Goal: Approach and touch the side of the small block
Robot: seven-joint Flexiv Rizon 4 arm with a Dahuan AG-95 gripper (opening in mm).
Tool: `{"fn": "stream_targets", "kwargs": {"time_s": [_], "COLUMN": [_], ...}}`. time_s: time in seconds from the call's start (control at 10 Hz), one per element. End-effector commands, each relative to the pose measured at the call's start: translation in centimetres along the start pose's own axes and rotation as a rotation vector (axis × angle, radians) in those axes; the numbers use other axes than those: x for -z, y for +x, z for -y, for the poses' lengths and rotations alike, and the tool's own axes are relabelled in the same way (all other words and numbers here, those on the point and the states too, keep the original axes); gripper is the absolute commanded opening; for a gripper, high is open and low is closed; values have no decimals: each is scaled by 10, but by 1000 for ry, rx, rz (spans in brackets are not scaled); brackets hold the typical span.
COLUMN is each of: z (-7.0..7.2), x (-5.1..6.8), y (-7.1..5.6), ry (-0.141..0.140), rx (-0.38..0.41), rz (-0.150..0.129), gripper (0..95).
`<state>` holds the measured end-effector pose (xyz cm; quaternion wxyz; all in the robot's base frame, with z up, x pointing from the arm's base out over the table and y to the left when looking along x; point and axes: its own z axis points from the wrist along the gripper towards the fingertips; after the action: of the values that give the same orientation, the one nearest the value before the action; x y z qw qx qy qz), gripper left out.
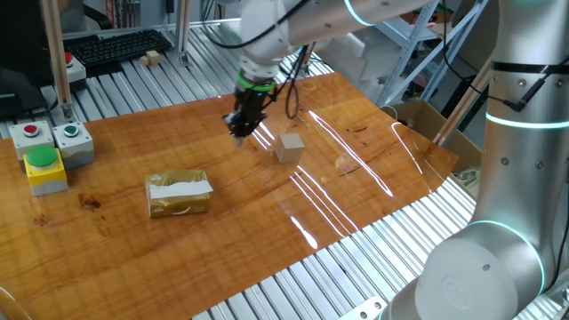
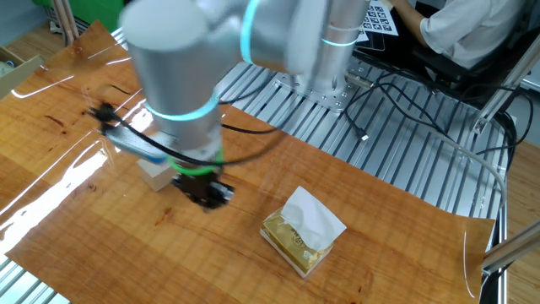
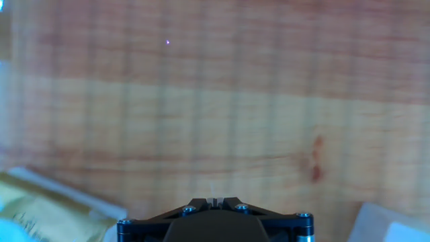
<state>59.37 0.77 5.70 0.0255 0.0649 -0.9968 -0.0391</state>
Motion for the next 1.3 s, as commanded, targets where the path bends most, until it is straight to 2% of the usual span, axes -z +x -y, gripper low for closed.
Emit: {"fn": "stream_targets", "kwargs": {"time_s": [0.1, 0.4, 0.5, 0.6, 0.9, 1.3], "z": [-17, -28, -30, -33, -36, -37], "x": [-2, 7, 10, 16, 35, 43], "y": [21, 48, 55, 67, 83, 95], "ry": [-1, 13, 18, 27, 42, 54], "rx": [10, 35, 37, 39, 31, 70], "rz": [-22, -46, -46, -31, -30, -32], "gripper": [0, 0, 0, 0, 0, 0]}}
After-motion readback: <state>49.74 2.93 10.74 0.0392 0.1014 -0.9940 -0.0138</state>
